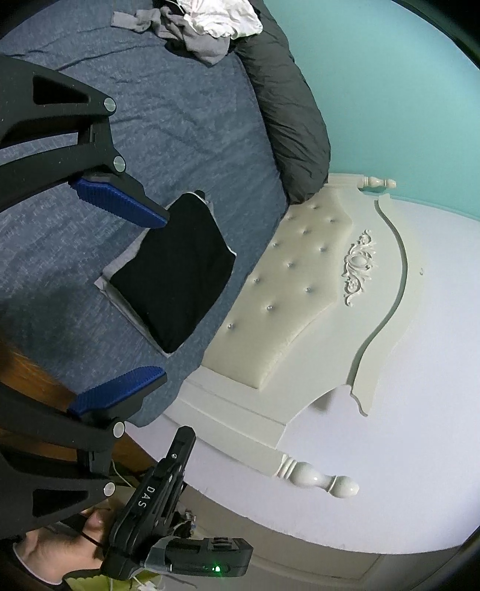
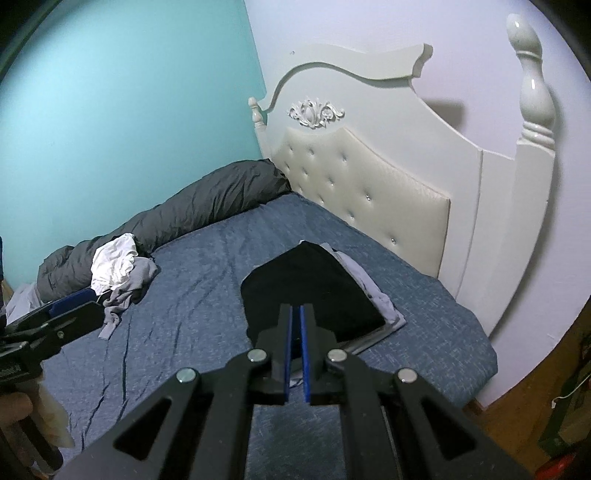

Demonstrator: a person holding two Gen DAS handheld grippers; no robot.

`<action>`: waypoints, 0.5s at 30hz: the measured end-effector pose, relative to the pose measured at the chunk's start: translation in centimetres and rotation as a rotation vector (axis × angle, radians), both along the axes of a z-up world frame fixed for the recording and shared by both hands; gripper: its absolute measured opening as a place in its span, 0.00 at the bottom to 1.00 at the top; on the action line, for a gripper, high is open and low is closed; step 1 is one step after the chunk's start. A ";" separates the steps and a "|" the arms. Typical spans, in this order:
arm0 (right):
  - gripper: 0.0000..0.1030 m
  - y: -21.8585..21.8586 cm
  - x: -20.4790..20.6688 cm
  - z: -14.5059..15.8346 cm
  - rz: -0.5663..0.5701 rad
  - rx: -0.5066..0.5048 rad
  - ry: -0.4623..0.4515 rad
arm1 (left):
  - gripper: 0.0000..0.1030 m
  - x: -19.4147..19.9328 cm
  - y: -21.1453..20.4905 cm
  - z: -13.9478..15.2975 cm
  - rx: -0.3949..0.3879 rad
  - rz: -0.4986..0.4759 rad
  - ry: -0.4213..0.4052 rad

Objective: Fold clothes

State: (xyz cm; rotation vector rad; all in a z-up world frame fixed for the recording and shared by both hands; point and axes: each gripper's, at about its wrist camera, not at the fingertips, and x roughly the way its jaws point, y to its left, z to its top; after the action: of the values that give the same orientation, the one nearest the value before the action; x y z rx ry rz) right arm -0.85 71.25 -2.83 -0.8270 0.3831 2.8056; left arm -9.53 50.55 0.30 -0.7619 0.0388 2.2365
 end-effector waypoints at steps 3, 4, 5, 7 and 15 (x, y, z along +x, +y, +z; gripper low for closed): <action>0.04 -1.0 0.7 0.5 0.002 0.005 0.008 | 0.79 0.6 -0.6 0.3 0.004 -0.001 0.009; 0.05 -1.2 0.9 0.5 0.001 0.004 0.009 | 0.80 0.8 -0.8 0.4 0.005 -0.001 0.013; 0.05 -1.5 1.2 0.6 0.000 -0.002 0.009 | 0.81 0.9 -1.0 0.5 0.005 -0.002 0.016; 0.09 -1.9 1.5 0.7 -0.001 -0.012 0.008 | 0.83 1.3 -1.5 0.6 0.007 -0.003 0.019; 0.11 -3.9 3.2 0.8 0.000 -0.010 0.010 | 0.86 2.8 -3.2 1.2 0.011 -0.015 0.039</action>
State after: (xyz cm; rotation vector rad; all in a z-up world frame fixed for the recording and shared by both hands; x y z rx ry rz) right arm 2.39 67.35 -2.03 -0.8147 0.3987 2.8115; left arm -6.70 47.35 1.51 -0.7100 0.0512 2.2351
